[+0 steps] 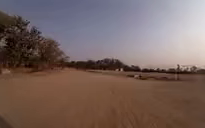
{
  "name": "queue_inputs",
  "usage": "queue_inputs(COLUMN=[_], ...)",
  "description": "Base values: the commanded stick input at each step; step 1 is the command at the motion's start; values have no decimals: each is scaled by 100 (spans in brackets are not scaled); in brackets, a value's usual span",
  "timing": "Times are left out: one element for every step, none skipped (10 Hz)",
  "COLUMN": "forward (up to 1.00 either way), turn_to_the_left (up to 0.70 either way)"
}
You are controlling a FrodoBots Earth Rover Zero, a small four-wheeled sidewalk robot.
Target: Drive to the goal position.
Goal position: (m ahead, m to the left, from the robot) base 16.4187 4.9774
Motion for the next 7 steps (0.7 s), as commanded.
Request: queue_inputs(forward=[70, 70, 70, 70, 70, 70, 70], turn_to_the_left=[0, 0, 0, 0, 0, 0, 0])
